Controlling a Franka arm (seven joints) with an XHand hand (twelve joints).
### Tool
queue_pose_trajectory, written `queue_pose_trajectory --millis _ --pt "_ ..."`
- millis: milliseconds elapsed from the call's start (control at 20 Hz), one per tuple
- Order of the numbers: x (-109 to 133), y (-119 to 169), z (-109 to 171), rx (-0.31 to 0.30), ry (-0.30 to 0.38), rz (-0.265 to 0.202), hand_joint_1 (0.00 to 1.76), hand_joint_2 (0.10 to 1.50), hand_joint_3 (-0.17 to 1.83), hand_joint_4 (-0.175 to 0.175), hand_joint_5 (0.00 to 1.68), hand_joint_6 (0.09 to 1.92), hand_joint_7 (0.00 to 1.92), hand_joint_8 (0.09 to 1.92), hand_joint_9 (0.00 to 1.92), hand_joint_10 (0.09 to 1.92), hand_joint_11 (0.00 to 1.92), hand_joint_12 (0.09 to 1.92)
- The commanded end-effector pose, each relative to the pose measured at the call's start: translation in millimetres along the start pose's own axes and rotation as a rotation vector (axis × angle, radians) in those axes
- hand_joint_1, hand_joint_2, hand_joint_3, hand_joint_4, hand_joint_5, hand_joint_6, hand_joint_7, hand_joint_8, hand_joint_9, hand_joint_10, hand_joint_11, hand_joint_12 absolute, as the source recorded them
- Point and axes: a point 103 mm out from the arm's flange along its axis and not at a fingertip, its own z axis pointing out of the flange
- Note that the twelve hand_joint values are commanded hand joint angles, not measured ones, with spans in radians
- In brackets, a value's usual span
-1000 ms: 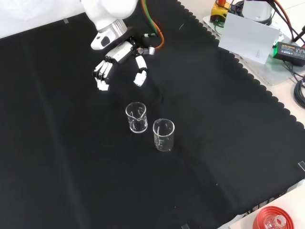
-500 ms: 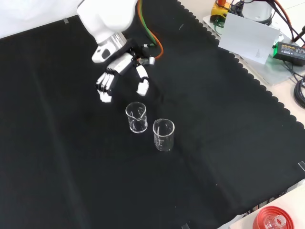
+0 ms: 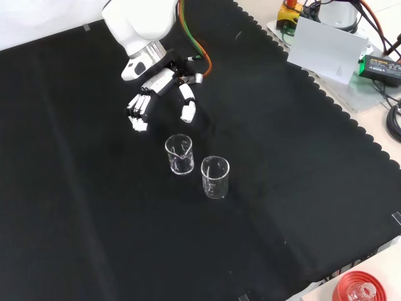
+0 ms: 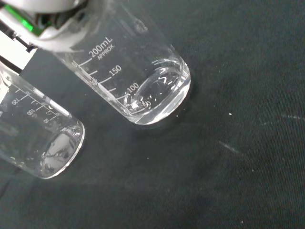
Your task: Pick up the beaker on the right.
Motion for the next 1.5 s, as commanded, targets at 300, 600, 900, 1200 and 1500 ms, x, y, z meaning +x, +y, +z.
queue_pose_trajectory --millis 300,600,900,1200,1500 --pt "1 2 10 -0.010 0.029 -0.024 0.74 0.48 0.67 -0.079 0.29 0.09 0.18 0.66 0.33 0.69 0.00 1.26" --pt "-6 -2 11 0.011 0.034 -0.029 0.74 0.48 0.66 -0.079 0.29 0.09 0.18 0.66 0.33 0.69 0.00 1.26" --pt "5 8 24 0.014 0.045 -0.046 0.72 0.48 0.65 -0.079 0.29 0.09 0.18 0.66 0.33 0.69 0.00 1.26" --pt "5 15 29 0.032 0.054 -0.050 0.71 0.48 0.64 -0.079 0.29 0.09 0.18 0.66 0.33 0.69 0.00 1.26" --pt "11 16 46 0.022 0.096 -0.073 0.70 0.48 0.63 -0.079 0.29 0.09 0.18 0.66 0.33 0.69 0.00 1.26"
